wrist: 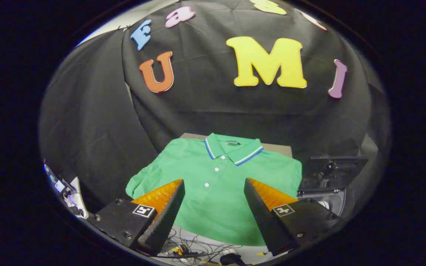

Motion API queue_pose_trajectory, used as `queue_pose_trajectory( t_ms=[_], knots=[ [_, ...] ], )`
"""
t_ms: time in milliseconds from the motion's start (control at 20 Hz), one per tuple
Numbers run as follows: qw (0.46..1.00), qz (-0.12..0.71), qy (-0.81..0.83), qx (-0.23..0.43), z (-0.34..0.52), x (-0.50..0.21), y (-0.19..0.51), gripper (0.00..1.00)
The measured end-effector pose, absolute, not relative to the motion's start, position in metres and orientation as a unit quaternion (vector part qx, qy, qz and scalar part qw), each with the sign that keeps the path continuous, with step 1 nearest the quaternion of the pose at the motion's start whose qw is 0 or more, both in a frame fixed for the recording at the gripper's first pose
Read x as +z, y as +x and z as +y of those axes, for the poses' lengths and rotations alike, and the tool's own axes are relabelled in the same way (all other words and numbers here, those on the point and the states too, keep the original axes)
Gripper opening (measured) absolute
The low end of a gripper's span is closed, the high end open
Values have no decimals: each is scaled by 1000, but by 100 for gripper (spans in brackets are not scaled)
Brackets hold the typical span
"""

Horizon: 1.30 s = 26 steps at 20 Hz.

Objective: Put the clothes into the washing machine and then close the washing machine lid.

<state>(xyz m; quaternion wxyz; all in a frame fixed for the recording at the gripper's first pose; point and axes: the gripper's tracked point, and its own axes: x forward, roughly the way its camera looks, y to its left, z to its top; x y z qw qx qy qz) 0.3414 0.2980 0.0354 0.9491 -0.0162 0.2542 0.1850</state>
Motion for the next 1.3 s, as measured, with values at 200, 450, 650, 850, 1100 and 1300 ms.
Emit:
queue_pose_trajectory(
  t_ms=[200,450,650,850,1100,1300],
  knots=[
    [934,308,-25,182,313,31,373,100],
    [902,404,0,152,323,10,397,100],
    [890,438,-21,123,321,3,406,100],
    [872,480,-26,89,320,-8,412,100],
    [853,518,-31,63,321,-15,414,100],
    [831,554,-22,53,322,-21,407,99]
  ],
)
